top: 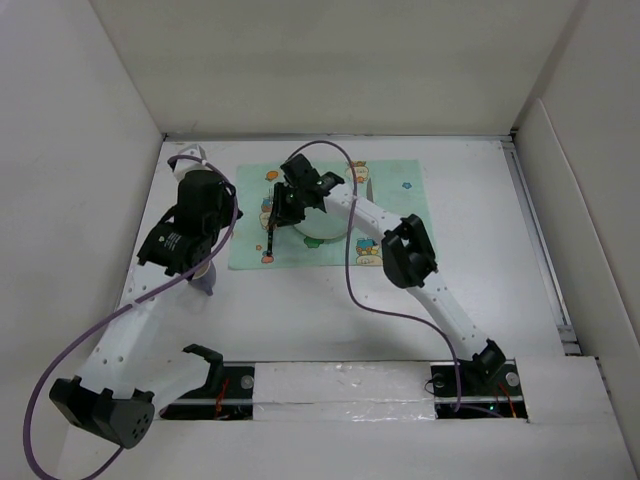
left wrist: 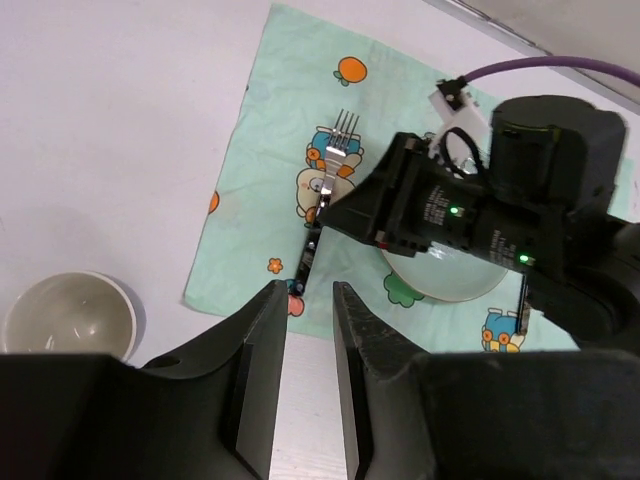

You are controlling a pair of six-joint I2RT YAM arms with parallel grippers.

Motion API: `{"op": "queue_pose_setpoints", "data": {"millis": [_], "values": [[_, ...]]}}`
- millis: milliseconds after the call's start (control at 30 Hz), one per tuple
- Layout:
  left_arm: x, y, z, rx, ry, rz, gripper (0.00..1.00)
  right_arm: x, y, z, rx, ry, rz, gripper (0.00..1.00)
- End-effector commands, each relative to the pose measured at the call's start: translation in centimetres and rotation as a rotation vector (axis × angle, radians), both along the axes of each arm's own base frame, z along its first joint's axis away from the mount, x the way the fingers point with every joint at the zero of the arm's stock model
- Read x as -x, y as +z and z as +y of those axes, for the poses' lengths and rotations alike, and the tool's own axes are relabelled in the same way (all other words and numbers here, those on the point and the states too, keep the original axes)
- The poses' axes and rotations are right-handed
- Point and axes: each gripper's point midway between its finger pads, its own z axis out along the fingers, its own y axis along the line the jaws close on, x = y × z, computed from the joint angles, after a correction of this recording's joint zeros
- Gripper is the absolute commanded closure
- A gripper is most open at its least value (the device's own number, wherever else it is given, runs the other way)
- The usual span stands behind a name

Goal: Set the dinner table for one person

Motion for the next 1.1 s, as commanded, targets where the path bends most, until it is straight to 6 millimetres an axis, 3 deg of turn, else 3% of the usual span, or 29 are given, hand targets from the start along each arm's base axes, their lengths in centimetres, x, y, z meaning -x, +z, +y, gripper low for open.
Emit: {"op": "queue_pose_setpoints", "data": {"millis": [0, 67, 100, 133, 200, 233, 267, 367, 400, 500, 533, 567, 600, 700, 767, 967, 1033, 1067], "values": [[-0.2, 2.2, 0.9, -0.009, 0.043, -0.055, 0.77, -1.6, 11.9, 0.3, -0.171, 0.019, -0.203, 0.65], [-0.1, 3.2, 0.9, 0.011, 0.045, -0.076, 0.78, -0.7, 13.7, 0.8, -0.206, 0.051, -0.247, 0.74], [0.0, 3.8, 0.9, 0.023, 0.047, -0.089, 0.79, 0.8, 14.3, 0.8, -0.211, 0.074, -0.248, 0.92], [0.1, 4.2, 0.8, 0.032, 0.045, -0.097, 0.85, 1.3, 15.3, 1.3, -0.242, 0.090, -0.278, 1.00], [0.4, 5.5, 0.2, 0.068, 0.013, -0.131, 0.92, 4.1, 17.3, 2.3, -0.297, 0.154, -0.294, 1.00], [0.6, 5.9, 0.0, 0.080, -0.003, -0.143, 1.00, 5.4, 16.1, 2.7, -0.290, 0.175, -0.271, 1.00], [1.0, 6.8, -0.4, 0.101, -0.031, -0.161, 1.00, 6.2, 16.5, 3.3, -0.304, 0.194, -0.282, 1.00], [2.0, 8.2, -0.9, 0.139, -0.070, -0.196, 1.00, 9.7, 15.7, 5.9, -0.293, 0.266, -0.294, 0.68], [2.2, 8.5, -1.0, 0.150, -0.077, -0.203, 1.00, 10.6, 15.5, 6.7, -0.293, 0.286, -0.293, 0.47], [3.4, 9.7, -1.1, 0.181, -0.096, -0.229, 1.00, 12.9, 14.6, 9.9, -0.290, 0.336, -0.293, 0.29], [3.6, 9.9, -1.0, 0.186, -0.097, -0.232, 1.00, 13.2, 14.5, 10.7, -0.293, 0.344, -0.296, 0.27], [4.0, 10.2, -0.9, 0.186, -0.096, -0.239, 1.00, 14.0, 12.2, 11.8, -0.265, 0.359, -0.271, 0.25], [4.2, 10.3, -0.7, 0.182, -0.092, -0.237, 1.00, 13.2, 14.0, 12.6, -0.293, 0.342, -0.310, 0.21], [4.8, 9.9, -0.3, 0.169, -0.088, -0.224, 1.00, 13.8, 13.6, 14.7, -0.321, 0.332, -0.301, 0.17], [5.0, 9.5, -0.5, 0.167, -0.101, -0.206, 1.00, 13.3, 13.0, 15.0, -0.323, 0.298, -0.293, 0.17], [5.9, 8.8, -0.2, 0.160, -0.111, -0.205, 0.99, 12.3, 8.5, 14.4, -0.227, 0.236, -0.260, 0.19], [5.8, 8.5, -0.1, 0.151, -0.107, -0.203, 0.99, 12.5, 6.9, 14.3, -0.205, 0.237, -0.234, 0.23], [5.8, 8.5, -0.2, 0.144, -0.111, -0.208, 0.98, 12.6, 6.2, 14.2, -0.198, 0.237, -0.222, 0.29]]}}
